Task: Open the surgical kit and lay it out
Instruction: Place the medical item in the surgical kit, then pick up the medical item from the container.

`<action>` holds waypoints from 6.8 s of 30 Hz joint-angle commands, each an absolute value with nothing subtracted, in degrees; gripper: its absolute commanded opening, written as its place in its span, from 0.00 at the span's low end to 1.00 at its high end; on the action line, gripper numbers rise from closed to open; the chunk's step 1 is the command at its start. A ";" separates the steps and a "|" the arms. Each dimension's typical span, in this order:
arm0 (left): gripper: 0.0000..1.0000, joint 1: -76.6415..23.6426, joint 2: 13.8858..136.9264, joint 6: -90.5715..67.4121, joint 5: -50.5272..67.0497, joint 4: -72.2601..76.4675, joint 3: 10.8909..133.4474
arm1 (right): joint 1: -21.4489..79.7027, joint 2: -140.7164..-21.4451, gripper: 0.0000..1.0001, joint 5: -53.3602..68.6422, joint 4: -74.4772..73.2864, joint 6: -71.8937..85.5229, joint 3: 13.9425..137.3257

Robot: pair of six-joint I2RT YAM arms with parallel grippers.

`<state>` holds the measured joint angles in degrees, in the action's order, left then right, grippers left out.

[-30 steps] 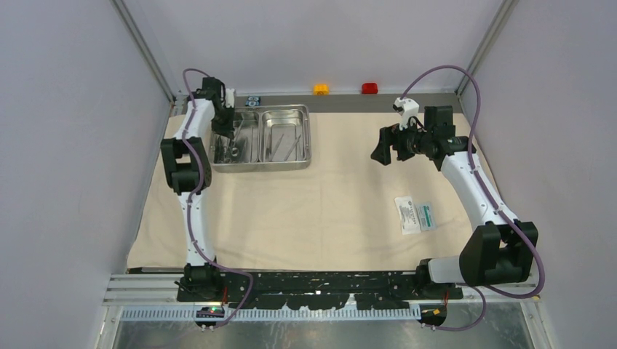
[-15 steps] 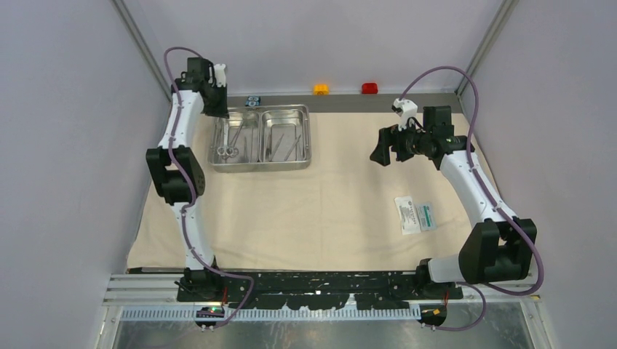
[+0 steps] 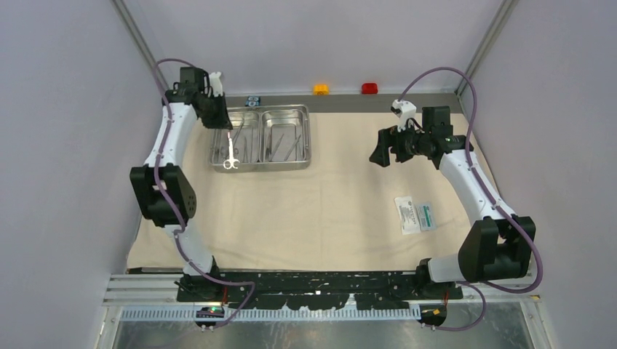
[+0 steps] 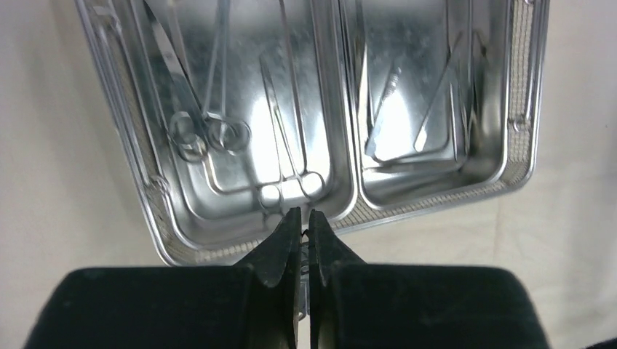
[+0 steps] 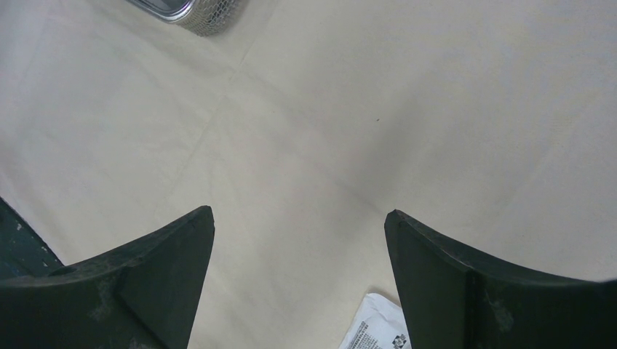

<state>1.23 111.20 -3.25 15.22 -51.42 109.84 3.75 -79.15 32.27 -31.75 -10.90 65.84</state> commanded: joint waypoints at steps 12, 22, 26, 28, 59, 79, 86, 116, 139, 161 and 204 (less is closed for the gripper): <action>0.00 -6.61 83.17 -9.06 12.90 -45.39 69.88 | 3.63 -80.21 0.91 35.50 -31.46 -11.24 68.02; 0.00 -5.82 87.09 -2.66 12.12 -45.48 63.90 | 3.63 -78.98 0.91 34.75 -31.33 -11.43 67.59; 0.00 -3.52 89.11 -0.28 11.86 -44.85 63.98 | 3.66 -79.30 0.91 34.88 -31.30 -11.43 67.51; 0.00 -2.05 90.03 1.54 12.29 -44.79 64.07 | 3.66 -79.64 0.91 34.97 -31.42 -11.43 67.50; 0.01 6.49 101.95 4.89 14.43 -45.94 65.99 | 3.66 -82.35 0.91 37.08 -33.65 -12.79 68.82; 0.26 7.21 100.97 4.57 13.38 -45.51 67.21 | 3.65 -82.34 0.91 36.89 -34.15 -12.96 69.03; 0.45 7.45 93.40 5.96 11.57 -44.16 71.00 | 3.60 -82.43 0.91 37.00 -34.19 -12.96 69.04; 0.47 2.13 132.42 4.70 18.25 -54.37 127.66 | 3.66 -83.80 0.91 36.99 -35.15 -13.35 69.75; 0.45 1.23 150.72 3.34 14.06 -49.11 146.19 | 3.61 -84.91 0.91 36.55 -35.94 -13.88 70.03; 0.21 0.49 154.43 7.56 11.43 -51.50 147.92 | 3.62 -85.87 0.91 37.08 -36.89 -14.59 70.49; 0.00 -1.83 138.73 3.94 9.64 -49.78 143.62 | 3.63 -85.89 0.92 38.47 -37.48 -14.59 70.93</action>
